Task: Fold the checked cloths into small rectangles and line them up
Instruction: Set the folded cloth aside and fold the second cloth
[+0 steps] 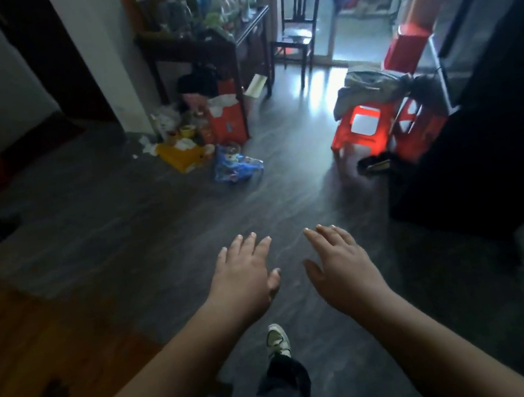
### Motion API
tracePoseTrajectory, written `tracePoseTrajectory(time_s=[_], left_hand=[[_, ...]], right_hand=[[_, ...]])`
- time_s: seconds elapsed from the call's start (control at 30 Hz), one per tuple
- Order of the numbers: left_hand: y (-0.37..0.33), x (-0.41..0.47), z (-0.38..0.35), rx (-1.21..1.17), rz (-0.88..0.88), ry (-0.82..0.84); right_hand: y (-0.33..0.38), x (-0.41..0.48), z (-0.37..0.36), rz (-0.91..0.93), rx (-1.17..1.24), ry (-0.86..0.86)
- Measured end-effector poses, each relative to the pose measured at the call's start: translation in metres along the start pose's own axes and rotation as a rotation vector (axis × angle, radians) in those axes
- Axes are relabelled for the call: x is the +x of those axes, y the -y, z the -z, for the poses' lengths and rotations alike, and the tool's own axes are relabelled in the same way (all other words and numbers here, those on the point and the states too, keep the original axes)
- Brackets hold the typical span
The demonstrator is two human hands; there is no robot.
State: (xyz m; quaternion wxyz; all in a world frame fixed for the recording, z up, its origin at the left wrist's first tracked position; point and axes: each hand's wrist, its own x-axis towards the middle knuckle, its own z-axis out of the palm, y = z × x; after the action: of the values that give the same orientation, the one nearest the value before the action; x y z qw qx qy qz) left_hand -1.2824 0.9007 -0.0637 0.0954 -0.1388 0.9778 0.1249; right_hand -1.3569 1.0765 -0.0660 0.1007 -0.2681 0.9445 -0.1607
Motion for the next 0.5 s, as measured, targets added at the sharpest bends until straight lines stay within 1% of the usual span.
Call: tracePoseTrajectory(time_s=[0.13,0.23,0.37,0.5], left_hand=[[0.022,0.1,0.028,-0.069,0.027,-0.004],[0.035,0.167,0.057,-0.067,0.017,-0.005],[0.058,0.242,0.095,-0.082,0.024,-0.034],[0.093,0.288,0.127,-0.112,0.077,-0.029]], right_hand=[[-0.008,0.091,0.025,-0.031,-0.019,-0.03],[-0.006,0.158,0.045,-0.055,-0.033,-0.026],[0.005,0.242,0.064,-0.016,-0.067,-0.041],[0.031,0.32,0.071,0.064,-0.049,-0.034]])
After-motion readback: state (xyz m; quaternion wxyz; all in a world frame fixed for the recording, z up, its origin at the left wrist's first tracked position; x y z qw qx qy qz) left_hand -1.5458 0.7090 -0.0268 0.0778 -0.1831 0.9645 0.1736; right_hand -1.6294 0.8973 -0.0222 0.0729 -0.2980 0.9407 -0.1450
